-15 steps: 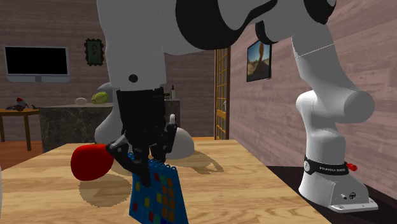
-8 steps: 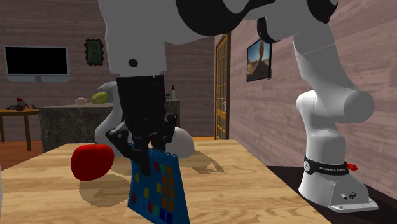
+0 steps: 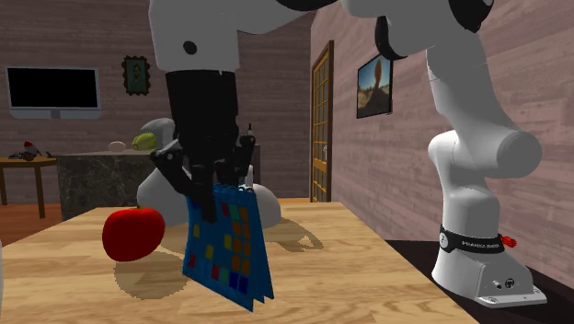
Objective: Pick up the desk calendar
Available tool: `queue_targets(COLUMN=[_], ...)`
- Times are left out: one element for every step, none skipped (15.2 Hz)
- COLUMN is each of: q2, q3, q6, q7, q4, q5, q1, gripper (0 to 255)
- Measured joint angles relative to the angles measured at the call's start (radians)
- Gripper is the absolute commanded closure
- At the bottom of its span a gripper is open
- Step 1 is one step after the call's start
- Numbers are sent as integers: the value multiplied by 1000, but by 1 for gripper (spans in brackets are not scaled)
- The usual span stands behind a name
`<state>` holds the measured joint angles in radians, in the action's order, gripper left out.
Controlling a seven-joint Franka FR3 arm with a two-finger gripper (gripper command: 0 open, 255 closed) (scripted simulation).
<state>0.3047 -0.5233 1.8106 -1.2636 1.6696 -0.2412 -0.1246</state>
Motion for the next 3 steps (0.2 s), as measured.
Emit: queue_targets(q2=[-5, -8, -10], q3=[-1, -2, -2], q6=[-9, -22, -31], q7=[2, 4, 7], q4=[-5, -15, -23], q5=[3, 5, 7], q1=[1, 0, 1], gripper=[255, 255, 255])
